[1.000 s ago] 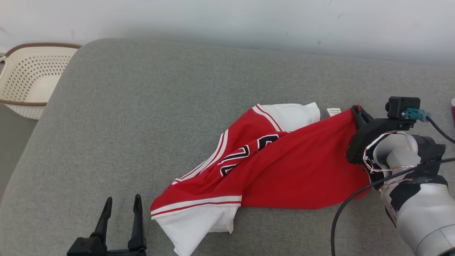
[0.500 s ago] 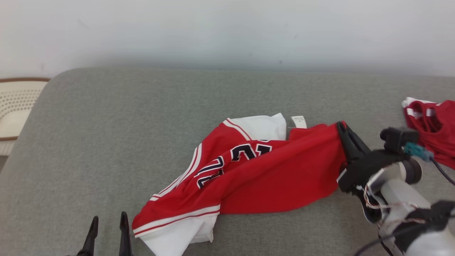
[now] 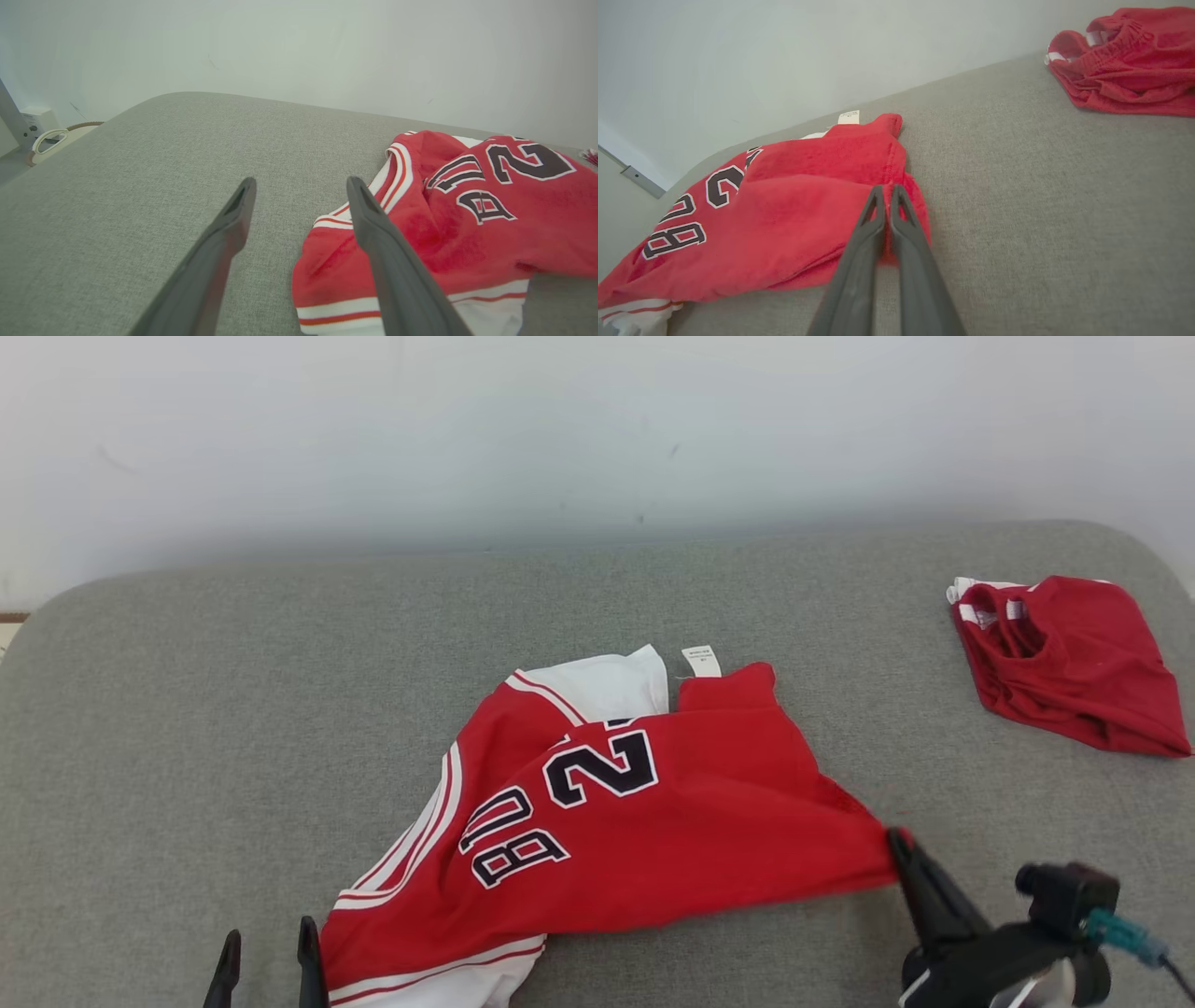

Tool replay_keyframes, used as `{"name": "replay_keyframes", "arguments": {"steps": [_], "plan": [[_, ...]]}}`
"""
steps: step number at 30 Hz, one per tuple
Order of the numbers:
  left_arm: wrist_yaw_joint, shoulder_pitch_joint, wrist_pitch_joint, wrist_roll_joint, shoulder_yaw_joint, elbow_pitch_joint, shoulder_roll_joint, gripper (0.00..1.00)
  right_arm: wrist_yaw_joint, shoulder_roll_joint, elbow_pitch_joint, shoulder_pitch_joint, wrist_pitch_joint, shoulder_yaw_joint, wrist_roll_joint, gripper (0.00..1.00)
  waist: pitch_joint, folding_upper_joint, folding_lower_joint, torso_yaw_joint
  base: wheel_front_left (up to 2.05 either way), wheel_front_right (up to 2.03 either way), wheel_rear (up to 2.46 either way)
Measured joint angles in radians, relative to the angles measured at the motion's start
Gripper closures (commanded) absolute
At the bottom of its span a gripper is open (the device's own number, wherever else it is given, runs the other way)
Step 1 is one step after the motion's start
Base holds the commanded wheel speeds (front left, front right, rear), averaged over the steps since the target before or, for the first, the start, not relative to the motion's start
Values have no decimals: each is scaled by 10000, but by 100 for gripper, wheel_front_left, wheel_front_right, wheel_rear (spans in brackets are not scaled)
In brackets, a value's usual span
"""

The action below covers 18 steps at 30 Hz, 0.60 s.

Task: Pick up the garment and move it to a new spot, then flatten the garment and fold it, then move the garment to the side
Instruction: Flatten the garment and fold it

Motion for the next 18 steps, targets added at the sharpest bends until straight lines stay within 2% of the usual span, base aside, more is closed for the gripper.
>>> {"name": "replay_keyframes", "arguments": {"steps": [6,8,9,13,18], "plan": [[10,8,0,-4,-56,40,2,0,0,155,194,796,596,-330,-545,100,-96,0,0,-62,0,0,0],[-2,13,0,-4,-52,58,2,0,0,274,337,958,646,-543,-846,51,-125,0,0,-46,0,0,0],[-2,14,0,-4,-36,69,4,0,0,343,384,992,694,-698,-918,0,-133,0,0,-32,0,0,0],[-13,18,0,-2,-12,109,2,0,0,550,326,1045,579,-1494,-1496,0,-169,0,0,44,0,0,0],[-67,55,0,-2,33,146,4,0,0,811,33,1116,405,-2000,-1950,0,-239,0,1,103,0,0,0]]}}
